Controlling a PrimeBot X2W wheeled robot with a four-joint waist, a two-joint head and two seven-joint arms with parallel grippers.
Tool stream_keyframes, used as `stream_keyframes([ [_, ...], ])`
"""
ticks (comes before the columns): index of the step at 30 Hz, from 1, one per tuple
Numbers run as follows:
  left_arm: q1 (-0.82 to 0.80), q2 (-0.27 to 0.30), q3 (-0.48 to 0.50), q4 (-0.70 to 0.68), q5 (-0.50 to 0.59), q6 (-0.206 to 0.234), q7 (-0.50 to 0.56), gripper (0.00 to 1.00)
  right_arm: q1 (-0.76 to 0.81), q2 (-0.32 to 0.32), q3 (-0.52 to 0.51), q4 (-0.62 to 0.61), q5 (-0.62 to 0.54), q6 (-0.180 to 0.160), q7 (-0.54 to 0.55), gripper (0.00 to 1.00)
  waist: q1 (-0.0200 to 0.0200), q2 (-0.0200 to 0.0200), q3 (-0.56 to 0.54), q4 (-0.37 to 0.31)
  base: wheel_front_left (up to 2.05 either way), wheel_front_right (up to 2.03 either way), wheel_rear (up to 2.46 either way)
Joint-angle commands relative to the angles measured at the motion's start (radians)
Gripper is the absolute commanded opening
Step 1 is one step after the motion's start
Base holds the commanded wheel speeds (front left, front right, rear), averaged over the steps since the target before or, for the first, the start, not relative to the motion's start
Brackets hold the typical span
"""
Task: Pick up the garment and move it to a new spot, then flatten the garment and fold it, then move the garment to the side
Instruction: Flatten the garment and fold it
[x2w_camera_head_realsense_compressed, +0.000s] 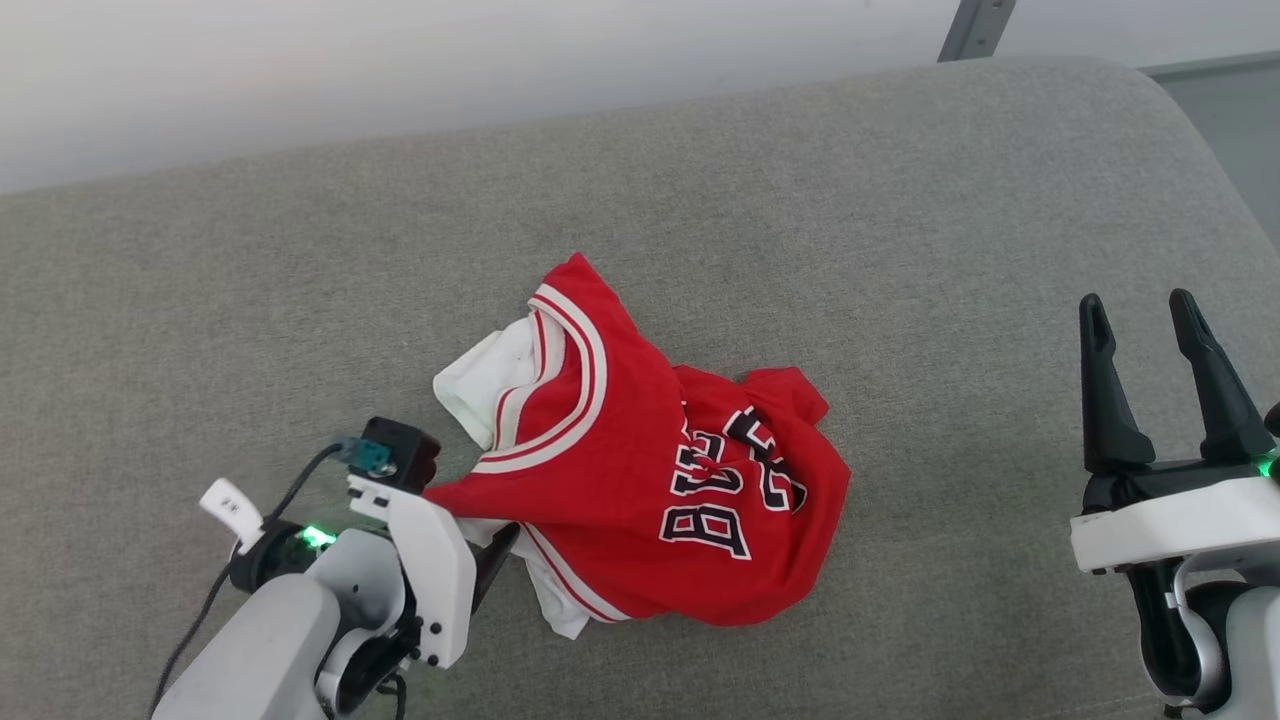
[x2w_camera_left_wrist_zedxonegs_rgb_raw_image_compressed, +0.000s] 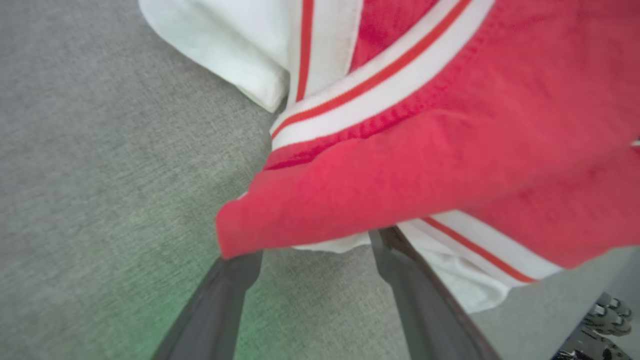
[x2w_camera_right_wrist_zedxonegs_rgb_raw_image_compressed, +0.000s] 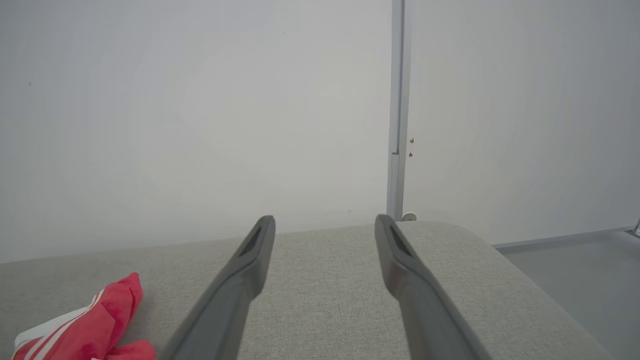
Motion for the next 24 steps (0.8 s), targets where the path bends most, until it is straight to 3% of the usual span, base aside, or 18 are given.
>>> stream_keyframes([
  [1,-0.011,0.005,-0.017,0.022,0.024,0.01,0.009,1.0,-0.007,0.003,0.003,0.004,0.005,0.0,-0.008,1.0,0.0,0.0,0.004,-0.003,0.0,0.0,0.0],
  [4,-0.026,-0.004,-0.05,0.061,0.052,0.018,0.036,1.0,-0.007,0.005,0.004,0.007,0.012,0.0,-0.007,1.0,0.0,0.0,0.008,-0.003,0.0,0.0,0.0],
  [5,-0.029,-0.006,-0.061,0.075,0.064,0.026,0.048,0.89,-0.007,0.004,0.004,0.007,0.011,0.0,-0.007,1.0,0.0,0.0,0.009,-0.002,0.0,0.0,0.0],
  [7,-0.037,-0.004,-0.092,0.098,0.094,0.025,0.076,0.2,-0.007,0.004,0.003,0.008,0.012,0.0,-0.008,1.0,0.0,0.0,0.011,0.002,0.0,0.0,0.0],
  [8,-0.041,-0.003,-0.107,0.107,0.108,0.025,0.084,0.0,-0.007,0.005,0.004,0.009,0.013,0.0,-0.006,1.0,0.0,0.0,0.012,0.004,0.0,0.0,0.0],
  [15,-0.062,0.019,-0.148,0.137,0.122,0.001,0.151,0.0,-0.01,0.01,0.0,0.01,0.016,0.0,-0.005,1.0,0.0,0.0,0.016,0.02,0.0,0.0,0.0],
  [24,-0.101,0.161,-0.097,0.024,0.119,0.014,0.206,0.0,0.005,0.008,-0.015,0.012,0.017,0.0,-0.007,1.0,0.0,0.0,0.004,0.047,0.0,0.0,0.0],
])
